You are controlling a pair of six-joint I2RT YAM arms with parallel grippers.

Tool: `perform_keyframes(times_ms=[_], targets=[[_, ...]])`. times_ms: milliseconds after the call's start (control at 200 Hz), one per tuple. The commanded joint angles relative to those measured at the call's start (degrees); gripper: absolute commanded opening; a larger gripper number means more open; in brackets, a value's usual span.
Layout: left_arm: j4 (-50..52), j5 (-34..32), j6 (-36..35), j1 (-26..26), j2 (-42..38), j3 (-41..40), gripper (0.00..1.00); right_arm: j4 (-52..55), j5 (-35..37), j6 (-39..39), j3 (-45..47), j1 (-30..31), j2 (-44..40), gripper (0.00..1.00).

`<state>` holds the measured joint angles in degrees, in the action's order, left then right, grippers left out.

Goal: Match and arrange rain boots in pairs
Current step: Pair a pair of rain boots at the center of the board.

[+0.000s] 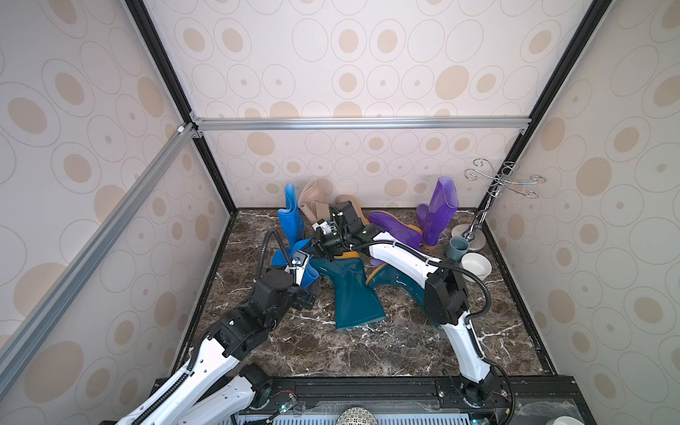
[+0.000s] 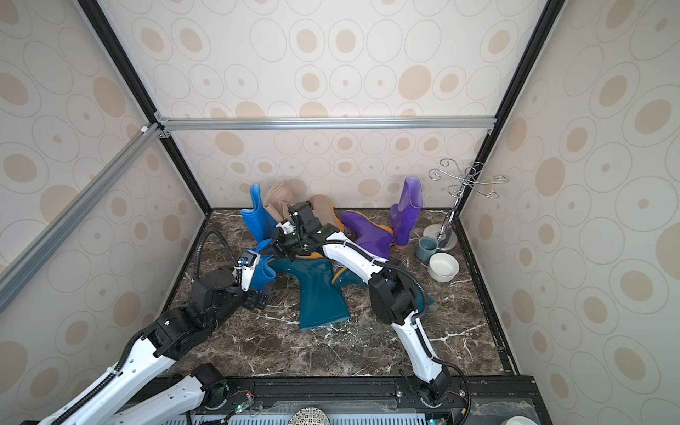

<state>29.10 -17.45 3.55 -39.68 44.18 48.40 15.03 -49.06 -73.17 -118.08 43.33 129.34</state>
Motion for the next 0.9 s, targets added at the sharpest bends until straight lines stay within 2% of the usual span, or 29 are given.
perform_keyframes(times_ms=[0, 160, 260, 355, 425, 460, 515, 560, 640, 740, 805, 895], targets=[[4.0, -5.8, 2.1, -1.7, 1.8, 2.8, 1.0, -2.9, 1.6, -5.3, -1.2, 0.2, 0.9, 0.0], [3.8, -11.5, 5.3, -2.9, 5.9, 1.4, 1.0, -2.8, 1.5, -5.0, -1.2, 0.2, 0.4, 0.0], [3.9, -19.2, 8.6, -3.2, 6.7, 1.0, 1.0, -2.8, 1.8, -4.5, -0.6, 0.3, -0.3, 0.0], [1.6, -22.2, 9.4, -3.1, 6.3, -0.2, 0.95, -3.7, 1.4, -4.4, -0.3, 0.5, -0.7, 0.0], [-2.3, -21.1, 8.5, -3.1, 5.5, -1.7, 0.83, -4.9, 0.7, -4.3, -0.3, 0.8, -0.8, 0.01], [-3.3, -21.0, 8.6, -3.1, 5.3, -2.1, 0.73, -5.2, 0.3, -4.2, -0.4, 0.7, -0.9, 0.04], [-3.6, -21.5, 8.9, -3.1, 5.2, -1.9, 0.52, -5.7, -0.2, -3.6, -0.2, 0.8, -1.1, 0.15], [-2.8, -22.7, 9.6, -3.1, 5.1, -1.5, 0.25, -6.5, -0.4, -3.2, 0.4, 0.7, -1.5, 0.25], [-1.0, -24.0, 9.0, -2.8, 4.7, -0.8, 0.0, -7.6, -1.0, -1.9, 0.9, 0.8, -2.4, 0.45], [2.7, -25.4, 8.9, -1.4, 4.4, 1.7, 0.0, -8.6, -1.5, 0.5, 1.3, 0.3, -3.5, 0.63], [5.0, -25.1, 8.4, 0.3, 4.2, 4.0, 0.0, -11.7, -1.5, 1.6, 2.8, -0.1, -5.2, 0.69], [7.0, -24.5, 6.5, 3.3, 3.8, 6.7, 0.0, -15.3, -0.8, 3.0, 6.0, -1.2, -8.2, 0.72]])
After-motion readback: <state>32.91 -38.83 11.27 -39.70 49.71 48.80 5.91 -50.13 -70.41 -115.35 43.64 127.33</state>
